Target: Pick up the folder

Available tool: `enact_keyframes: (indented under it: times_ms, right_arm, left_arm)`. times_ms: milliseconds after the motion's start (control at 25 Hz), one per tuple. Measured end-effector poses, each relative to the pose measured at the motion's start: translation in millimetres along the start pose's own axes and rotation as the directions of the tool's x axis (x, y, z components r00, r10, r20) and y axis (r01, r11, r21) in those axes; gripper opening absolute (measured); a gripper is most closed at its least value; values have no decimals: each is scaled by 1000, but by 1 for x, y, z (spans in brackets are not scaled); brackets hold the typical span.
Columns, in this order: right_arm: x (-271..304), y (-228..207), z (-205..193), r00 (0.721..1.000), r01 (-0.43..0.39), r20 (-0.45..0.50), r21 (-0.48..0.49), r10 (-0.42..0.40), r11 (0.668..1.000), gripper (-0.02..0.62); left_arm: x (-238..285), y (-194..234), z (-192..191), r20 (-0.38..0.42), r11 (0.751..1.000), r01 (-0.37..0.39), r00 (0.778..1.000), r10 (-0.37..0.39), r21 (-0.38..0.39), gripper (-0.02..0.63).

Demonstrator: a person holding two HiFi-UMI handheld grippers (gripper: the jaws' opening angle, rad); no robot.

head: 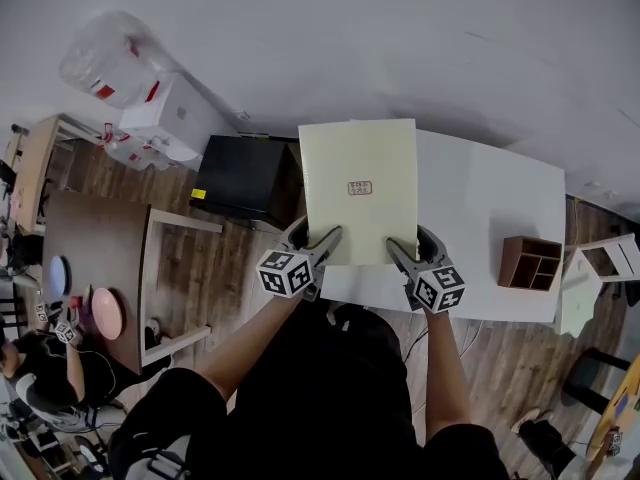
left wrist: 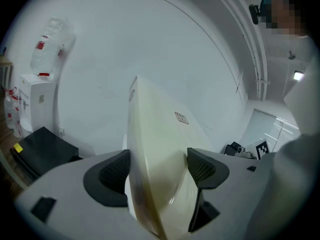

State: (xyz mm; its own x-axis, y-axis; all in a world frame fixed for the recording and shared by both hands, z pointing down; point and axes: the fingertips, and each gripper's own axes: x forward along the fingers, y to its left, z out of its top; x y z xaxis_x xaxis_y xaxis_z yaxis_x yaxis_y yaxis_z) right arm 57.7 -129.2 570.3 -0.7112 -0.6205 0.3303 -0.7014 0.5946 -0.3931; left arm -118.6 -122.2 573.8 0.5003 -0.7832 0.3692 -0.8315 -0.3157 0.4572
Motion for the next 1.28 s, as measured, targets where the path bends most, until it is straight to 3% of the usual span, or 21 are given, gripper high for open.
enact_keyframes:
  times_ms: [280, 560, 880, 1280]
  right_arm:
    - [-12, 48, 19, 996, 63, 71, -19, -62, 998, 334]
    - [-23, 81, 39, 978, 136, 168, -39, -128, 990, 334]
    - [-37, 96, 63, 947, 212, 259, -62, -189, 975, 334]
    - [-61, 91, 65, 918, 277, 310, -57, -246, 959, 334]
  left_arm:
    - [-38, -3, 32, 36, 994, 72, 997, -75, 77, 357]
    - [-60, -12, 67, 90, 974, 126, 985, -145, 190, 357]
    - [-65, -22, 91, 151, 958, 194, 962, -228, 213, 357]
    - [-57, -49, 96, 150, 930, 239, 946, -288, 280, 357]
